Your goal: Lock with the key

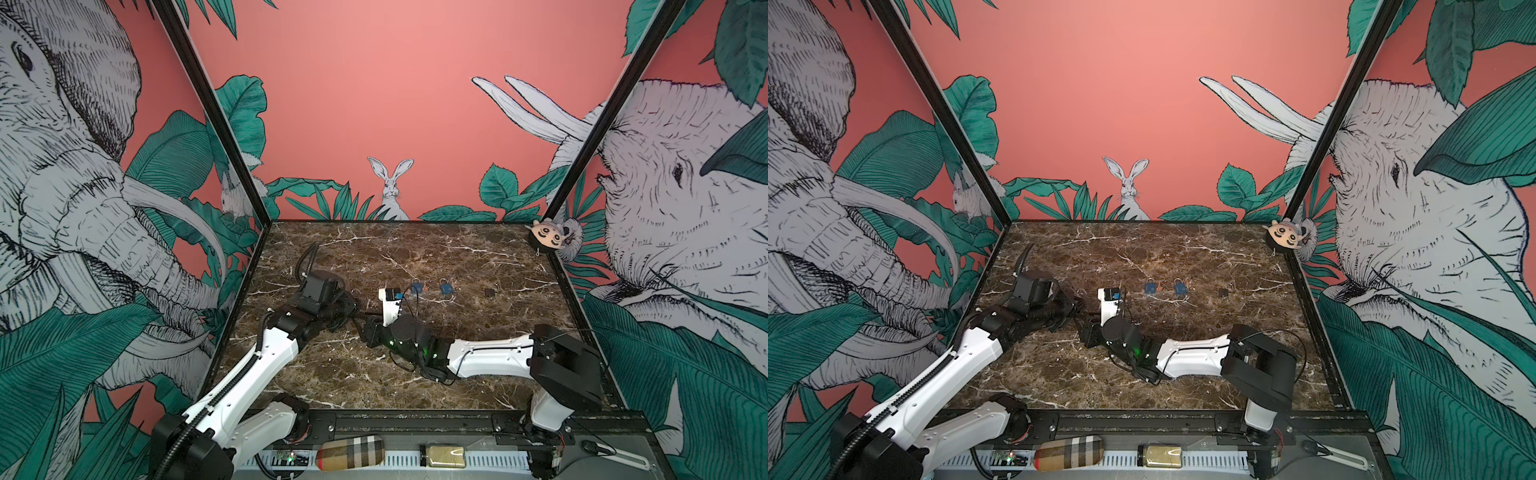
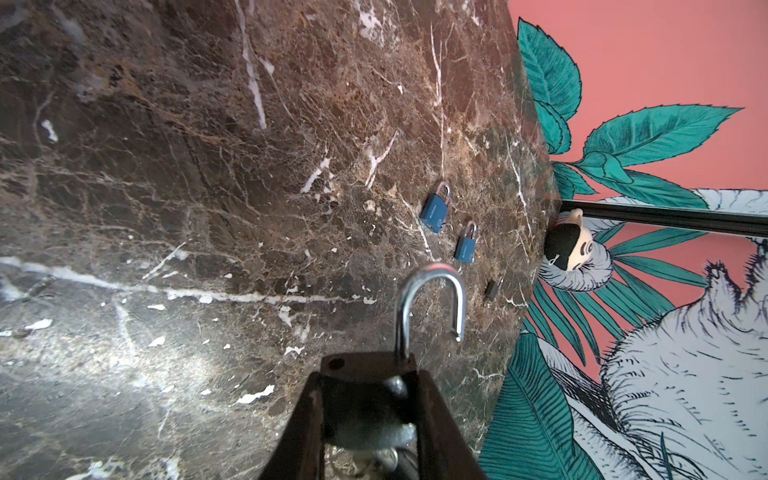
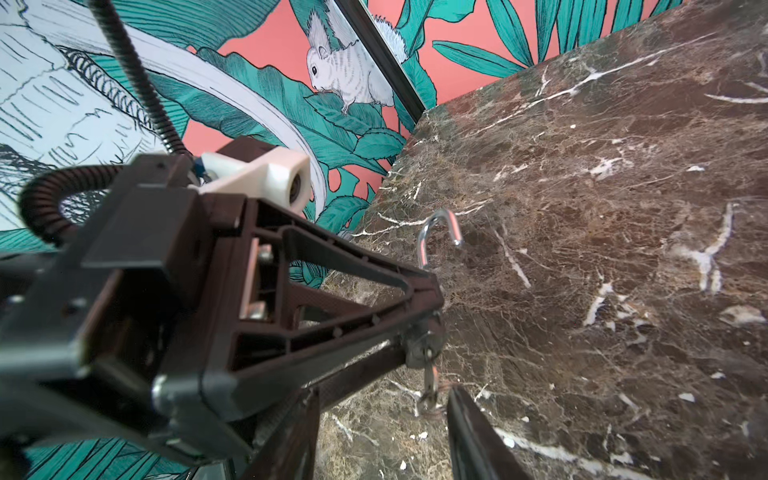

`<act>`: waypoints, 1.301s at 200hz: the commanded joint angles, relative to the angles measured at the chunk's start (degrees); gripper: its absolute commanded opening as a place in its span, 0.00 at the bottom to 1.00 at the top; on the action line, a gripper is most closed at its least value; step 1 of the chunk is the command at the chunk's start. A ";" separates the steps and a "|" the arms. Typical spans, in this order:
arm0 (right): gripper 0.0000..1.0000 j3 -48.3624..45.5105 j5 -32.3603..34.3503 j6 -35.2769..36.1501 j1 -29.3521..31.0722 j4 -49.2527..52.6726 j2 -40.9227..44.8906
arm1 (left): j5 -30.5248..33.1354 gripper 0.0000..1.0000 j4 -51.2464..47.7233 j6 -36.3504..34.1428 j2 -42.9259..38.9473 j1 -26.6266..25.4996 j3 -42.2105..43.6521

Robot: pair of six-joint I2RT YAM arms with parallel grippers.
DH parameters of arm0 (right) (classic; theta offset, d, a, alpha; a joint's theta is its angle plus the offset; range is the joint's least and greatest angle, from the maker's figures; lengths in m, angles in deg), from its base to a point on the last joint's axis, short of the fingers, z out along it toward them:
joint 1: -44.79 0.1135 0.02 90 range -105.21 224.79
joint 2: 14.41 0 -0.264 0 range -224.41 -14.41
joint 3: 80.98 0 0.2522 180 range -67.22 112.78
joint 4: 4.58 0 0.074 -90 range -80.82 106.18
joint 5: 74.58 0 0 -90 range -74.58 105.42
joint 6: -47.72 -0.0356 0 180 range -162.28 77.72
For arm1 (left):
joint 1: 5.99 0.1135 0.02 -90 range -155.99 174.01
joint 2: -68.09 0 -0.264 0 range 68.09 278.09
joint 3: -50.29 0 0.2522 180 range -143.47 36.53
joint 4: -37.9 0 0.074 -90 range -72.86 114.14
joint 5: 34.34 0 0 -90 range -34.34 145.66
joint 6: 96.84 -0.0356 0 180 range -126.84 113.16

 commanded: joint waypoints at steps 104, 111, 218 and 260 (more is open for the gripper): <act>0.36 3.55 -2.63 0.17 -2.35 -4.05 -4.80 | -0.98 0.15 0.67 2.12 -2.16 -0.13 1.50; 0.35 3.66 -2.64 0.16 -2.39 -4.00 -4.88 | -1.07 0.15 0.76 2.23 -2.31 -0.13 1.54; 0.23 5.40 -3.93 -0.05 -2.81 -4.09 -6.51 | -1.63 0.15 1.90 3.30 -3.02 -0.13 2.36; 0.21 5.70 -4.39 0.22 -2.93 -5.32 -6.99 | -1.77 0.15 1.99 3.48 -3.15 -0.13 2.68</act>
